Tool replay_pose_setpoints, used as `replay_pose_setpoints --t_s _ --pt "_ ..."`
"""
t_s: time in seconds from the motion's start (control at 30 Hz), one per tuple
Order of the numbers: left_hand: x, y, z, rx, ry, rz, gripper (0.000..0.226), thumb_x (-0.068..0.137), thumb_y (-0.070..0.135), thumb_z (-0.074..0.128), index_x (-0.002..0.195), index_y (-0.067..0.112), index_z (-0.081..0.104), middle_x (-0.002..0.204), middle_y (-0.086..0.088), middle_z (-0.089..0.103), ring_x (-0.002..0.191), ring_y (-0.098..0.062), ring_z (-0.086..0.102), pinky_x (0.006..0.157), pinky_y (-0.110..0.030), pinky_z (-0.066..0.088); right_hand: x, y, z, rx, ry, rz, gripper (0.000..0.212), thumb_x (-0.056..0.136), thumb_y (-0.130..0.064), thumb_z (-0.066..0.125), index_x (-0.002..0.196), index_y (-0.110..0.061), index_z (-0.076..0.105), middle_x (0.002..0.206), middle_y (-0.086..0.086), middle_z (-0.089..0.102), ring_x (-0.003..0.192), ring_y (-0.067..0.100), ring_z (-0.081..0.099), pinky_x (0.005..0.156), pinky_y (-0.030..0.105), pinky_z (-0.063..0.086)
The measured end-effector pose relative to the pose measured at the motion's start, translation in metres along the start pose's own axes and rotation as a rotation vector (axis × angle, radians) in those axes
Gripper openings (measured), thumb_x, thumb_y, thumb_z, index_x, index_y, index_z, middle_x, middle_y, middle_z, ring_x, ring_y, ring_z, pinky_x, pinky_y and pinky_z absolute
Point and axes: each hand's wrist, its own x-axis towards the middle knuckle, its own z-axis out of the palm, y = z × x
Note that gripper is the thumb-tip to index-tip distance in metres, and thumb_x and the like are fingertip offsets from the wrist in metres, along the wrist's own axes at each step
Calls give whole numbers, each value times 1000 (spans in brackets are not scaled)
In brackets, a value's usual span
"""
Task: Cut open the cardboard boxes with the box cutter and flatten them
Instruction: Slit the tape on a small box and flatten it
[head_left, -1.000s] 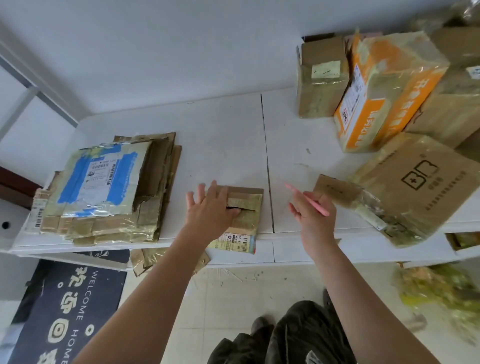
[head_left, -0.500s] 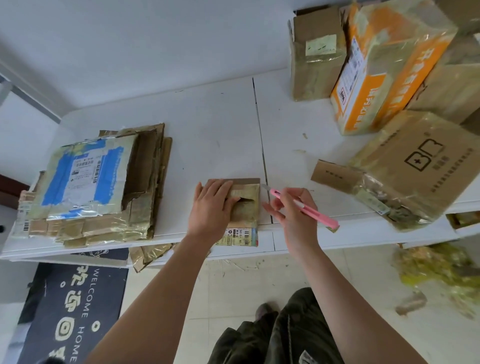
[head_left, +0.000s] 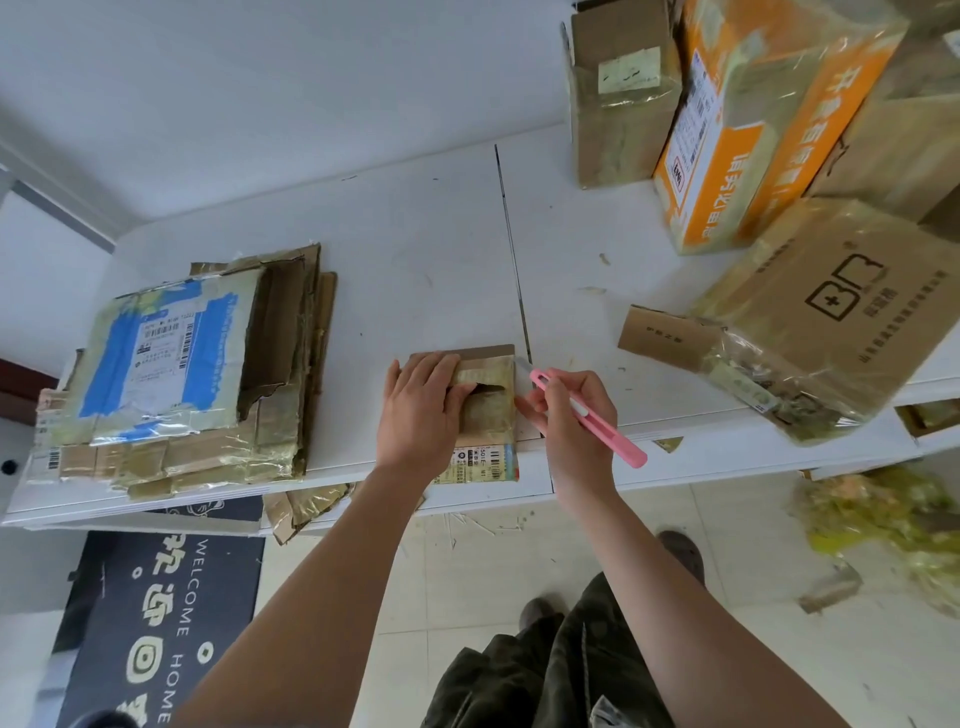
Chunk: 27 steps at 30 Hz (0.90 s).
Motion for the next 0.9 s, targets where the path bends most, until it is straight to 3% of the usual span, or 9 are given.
replay_pose_setpoints --t_s 0.23,0.4,0.53,0.67,0.8,0.9 --pt "0 1 0 4 0 -11 40 101 33 46 130 9 59 132 -4 59 129 -23 47 118 -45 20 -1 3 2 -69 8 -24 8 96 -8 59 88 -6 60 71 -4 66 73 14 66 76 39 59" --pt "0 2 0 14 -12 -17 43 101 36 42 132 10 58 134 -4 58 131 -22 45 119 -43 18 -4 -1 -3 -114 -40 -50 13 95 -1 56 82 -5 56 66 -5 63 69 12 62 79 45 59" --pt "0 3 -1 25 -14 -15 42 102 35 42 132 10 58 134 -4 58 131 -23 45 119 -43 19 -11 0 -11 -143 -88 -70 12 96 2 54 83 1 52 65 -5 61 69 10 63 79 37 61" --pt "0 3 -1 9 -2 -12 41 102 34 43 130 9 59 132 -4 60 129 -23 47 118 -44 20 -16 -1 -17 -188 -135 -85 21 94 5 54 78 -8 55 76 10 68 80 32 71 77 44 61" --pt "1 5 -2 -24 10 -34 38 102 33 46 129 10 61 129 -4 62 127 -23 50 118 -43 21 -13 -3 -13 -51 -76 -41 17 95 2 54 81 -7 55 71 -2 65 76 14 70 78 41 61" --pt "1 4 -1 -28 16 -42 38 102 33 46 129 10 61 129 -4 62 126 -23 50 118 -43 21 -8 -4 -6 -66 -78 -55 14 97 -2 54 85 -7 55 70 -6 63 71 11 65 79 45 61"
